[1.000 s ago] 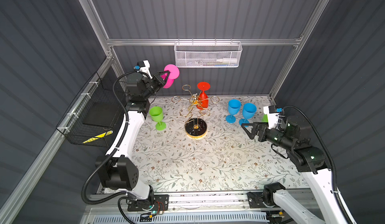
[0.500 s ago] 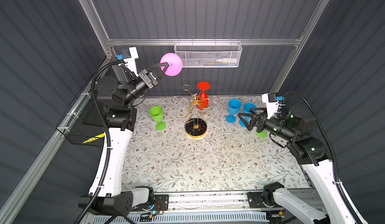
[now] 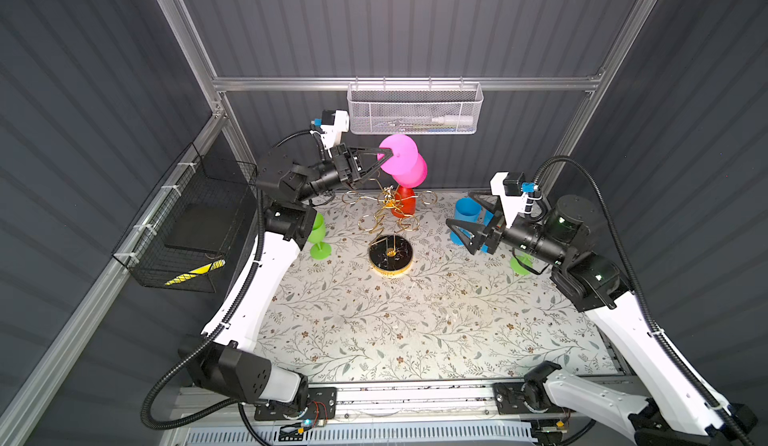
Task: Take the wine glass off the wine glass rack
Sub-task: 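Lift the pink glass up and away from the rack with the left gripper, then carry the pink glass toward the right gripper while the right gripper reaches to its bowl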
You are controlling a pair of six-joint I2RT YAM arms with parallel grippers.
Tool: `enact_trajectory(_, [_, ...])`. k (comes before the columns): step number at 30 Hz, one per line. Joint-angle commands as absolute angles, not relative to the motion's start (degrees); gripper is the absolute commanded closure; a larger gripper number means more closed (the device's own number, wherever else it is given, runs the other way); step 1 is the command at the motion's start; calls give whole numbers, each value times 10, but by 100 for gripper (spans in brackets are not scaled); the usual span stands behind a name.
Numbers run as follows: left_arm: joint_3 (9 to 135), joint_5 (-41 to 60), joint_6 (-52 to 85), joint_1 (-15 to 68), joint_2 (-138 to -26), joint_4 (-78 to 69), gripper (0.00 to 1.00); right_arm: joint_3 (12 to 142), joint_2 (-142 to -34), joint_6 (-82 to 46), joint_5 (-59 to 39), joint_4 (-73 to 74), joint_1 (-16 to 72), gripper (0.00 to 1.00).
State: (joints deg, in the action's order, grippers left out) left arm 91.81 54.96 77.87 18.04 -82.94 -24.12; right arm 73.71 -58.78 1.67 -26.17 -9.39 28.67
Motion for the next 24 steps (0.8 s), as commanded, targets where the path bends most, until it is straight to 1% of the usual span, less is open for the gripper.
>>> enact_trajectory(1, [924, 568, 826, 185, -824, -308, 100, 728, -585, 76, -258, -25, 292, 1])
enact_trajectory(7, [913, 570, 873, 205, -838, -363, 100, 727, -609, 90, -265, 6, 293, 1])
enact_trajectory(11, [903, 569, 933, 213, -850, -418, 100, 729, -628, 99, -252, 35, 292, 1])
enact_trajectory(17, [897, 564, 928, 223, -849, -406, 100, 760, -675, 123, -240, 43, 292, 1])
enact_trajectory(24, [893, 560, 930, 233, -848, -406, 100, 801, -727, 127, -260, 40, 293, 1])
